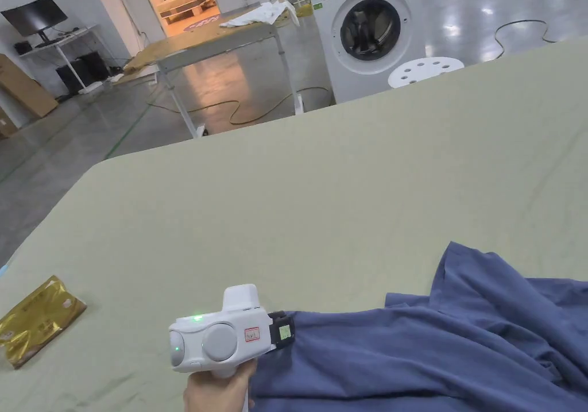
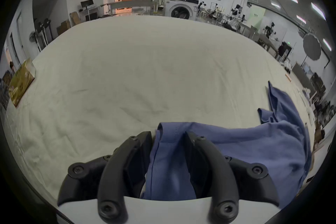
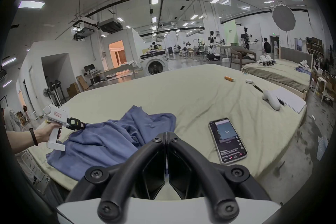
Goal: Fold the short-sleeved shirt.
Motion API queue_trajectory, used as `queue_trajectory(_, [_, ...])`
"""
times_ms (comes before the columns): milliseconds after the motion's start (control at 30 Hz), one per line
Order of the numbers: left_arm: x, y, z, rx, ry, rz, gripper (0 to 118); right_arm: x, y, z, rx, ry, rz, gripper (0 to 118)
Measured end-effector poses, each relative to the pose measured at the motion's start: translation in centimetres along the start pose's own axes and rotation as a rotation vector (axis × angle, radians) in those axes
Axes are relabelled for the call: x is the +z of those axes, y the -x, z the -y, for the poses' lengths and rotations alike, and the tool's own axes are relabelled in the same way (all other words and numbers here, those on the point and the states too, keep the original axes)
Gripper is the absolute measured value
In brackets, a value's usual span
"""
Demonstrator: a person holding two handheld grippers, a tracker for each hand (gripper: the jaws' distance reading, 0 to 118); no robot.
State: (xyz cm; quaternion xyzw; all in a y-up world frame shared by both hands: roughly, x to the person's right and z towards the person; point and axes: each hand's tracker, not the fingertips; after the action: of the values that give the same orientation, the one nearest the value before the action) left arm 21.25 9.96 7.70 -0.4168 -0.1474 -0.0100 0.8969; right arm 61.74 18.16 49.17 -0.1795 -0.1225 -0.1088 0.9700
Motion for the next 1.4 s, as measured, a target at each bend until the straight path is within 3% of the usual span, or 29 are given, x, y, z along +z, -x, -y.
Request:
queue_trajectory(100, [0.3, -1.2, 0.4, -0.102, -0.002, -0.047, 31, -0.5, -0.4, 0.2, -0.009, 0.020, 0.017, 0])
queue_trajectory(200, [0.2, -2.7, 0.7, -0.160, 0.022, -0.051, 4, -1.6, -0.3, -0.4, -0.013, 0.030, 0.017, 0])
queue_trajectory(267, [-0.3, -3.9, 0.9, -0.255, 0.032, -0.124, 2, -2.7, -0.1, -1.4, 0.002, 0.033, 0.003, 0])
queue_trajectory(367, [-0.8, -4.8, 0.9, -0.335, 0.069, -0.155, 1, -6.0, 0.5, -4.7, 0.114, 0.033, -0.047, 1])
queue_trajectory(400, [-1.0, -4.8, 0.7, -0.351, 0.071, -0.166, 1, -7.7, 0.7, -6.0, 0.158, 0.069, -0.073, 6])
queue_trajectory(500, [-1.4, -4.5, 0.0, -0.341, 0.105, -0.151, 1, -14.4, 0.9, -8.8, 0.235, 0.226, -0.213, 58])
queue_trajectory(533, [-1.4, -4.4, -0.2, -0.324, 0.116, -0.146, 1, -16.7, 0.9, -9.3, 0.239, 0.284, -0.231, 64])
queue_trajectory(633, [-1.2, -4.3, -0.2, -0.320, 0.122, -0.143, 1, -23.6, 0.8, -9.9, 0.278, 0.411, -0.222, 64])
queue_trajectory(767, [-1.1, -4.0, -0.1, -0.312, 0.133, -0.116, 1, -31.1, 0.9, -8.2, 0.432, 0.572, -0.145, 64])
queue_trajectory(867, [-0.9, -3.5, -0.2, -0.275, 0.128, -0.097, 1, -33.9, 0.7, -6.9, 0.398, 0.667, -0.161, 61])
queue_trajectory(967, [-1.1, -3.4, -0.3, -0.261, 0.137, -0.087, 1, -34.0, 1.1, -5.9, 0.455, 0.664, -0.167, 52])
queue_trajectory(1000, [-1.1, -3.5, -0.3, -0.264, 0.140, -0.089, 1, -33.8, 1.0, -6.2, 0.444, 0.661, -0.168, 49])
queue_trajectory(1100, [-1.2, -3.9, -0.4, -0.270, 0.146, -0.103, 1, -32.9, 1.1, -6.4, 0.423, 0.649, -0.163, 1])
queue_trajectory(1233, [2.3, -2.8, -0.9, -0.264, 0.098, -0.048, 0, -29.8, 0.4, -7.8, 0.389, 0.563, -0.165, 1])
queue_trajectory(1400, [16.8, 1.1, -0.1, -0.149, -0.253, 0.073, 0, -20.5, -1.3, -12.0, 0.245, 0.280, -0.204, 1])
